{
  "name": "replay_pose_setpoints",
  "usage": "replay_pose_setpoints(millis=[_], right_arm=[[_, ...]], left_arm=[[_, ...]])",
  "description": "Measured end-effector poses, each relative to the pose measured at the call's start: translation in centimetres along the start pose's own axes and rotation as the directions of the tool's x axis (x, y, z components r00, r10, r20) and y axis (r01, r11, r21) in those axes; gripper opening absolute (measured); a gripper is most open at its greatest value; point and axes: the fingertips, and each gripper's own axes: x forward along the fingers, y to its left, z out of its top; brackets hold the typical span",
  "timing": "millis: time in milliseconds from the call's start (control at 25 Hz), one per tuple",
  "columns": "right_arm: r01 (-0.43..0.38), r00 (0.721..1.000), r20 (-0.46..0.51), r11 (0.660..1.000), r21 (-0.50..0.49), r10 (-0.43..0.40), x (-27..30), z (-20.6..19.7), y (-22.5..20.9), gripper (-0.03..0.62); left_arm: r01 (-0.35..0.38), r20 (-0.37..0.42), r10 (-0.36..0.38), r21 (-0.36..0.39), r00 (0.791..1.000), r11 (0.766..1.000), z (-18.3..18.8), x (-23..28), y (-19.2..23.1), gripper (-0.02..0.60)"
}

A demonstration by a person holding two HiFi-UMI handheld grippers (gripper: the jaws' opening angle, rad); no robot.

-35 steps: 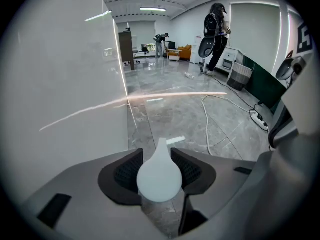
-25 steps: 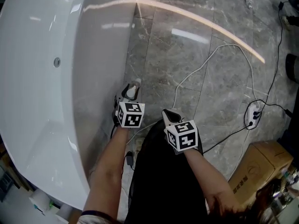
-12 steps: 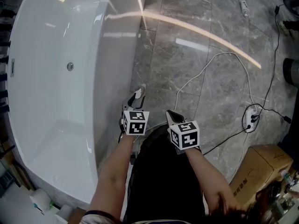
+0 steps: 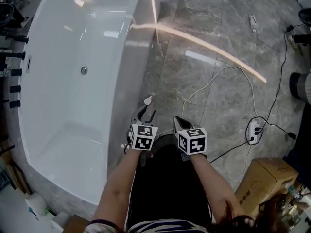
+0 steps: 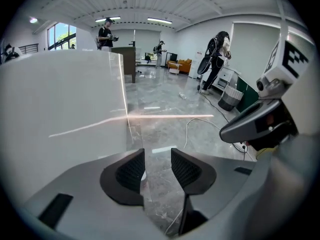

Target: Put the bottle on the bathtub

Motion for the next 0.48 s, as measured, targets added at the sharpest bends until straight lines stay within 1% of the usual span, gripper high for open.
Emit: replay_pose_setpoints(millis=[80,200,240,320,360,480], right_arm=[[-0.002,1.0,0.007,1.0,0.008,0.002,-0.4,0.6,0.4,0.026],[-0.001,1.0,0.016,1.0,0.017,0.001,-1.5,1.4,1.0,0.026],[-0.001,1.0,0.021,1.0,0.022,0.001,-1.9,1.6,1.2,0.026],[-0.002,0.999,0.036,1.0,0.031,0.001,-2.6,2.3,1.8,0.026],[-0.002,0.999,0.043,1.0,0.031,0.0,-3.0,2.5,2.1,0.026],[0.009,0.998,0.057,1.0,0.02,-0.01,-4.2,3.2,2.4,0.026]], left_arm=[[0.006,0.013,-0.006,-0.027,1.0,1.0,0.7,-1.4,0.0,0.169],[0.018,0.039,-0.014,-0.105,0.999,0.994,2.0,-3.3,-0.2,0.151],[0.021,0.041,-0.017,-0.11,0.999,0.994,2.3,-3.9,-0.3,0.138],[0.023,0.039,-0.019,-0.09,0.999,0.996,2.8,-5.1,-0.3,0.102],[0.024,0.043,-0.02,-0.088,0.999,0.996,3.0,-5.7,-0.4,0.095],[0.042,0.064,-0.033,-0.135,0.997,0.99,3.8,-7.3,-0.7,0.074]])
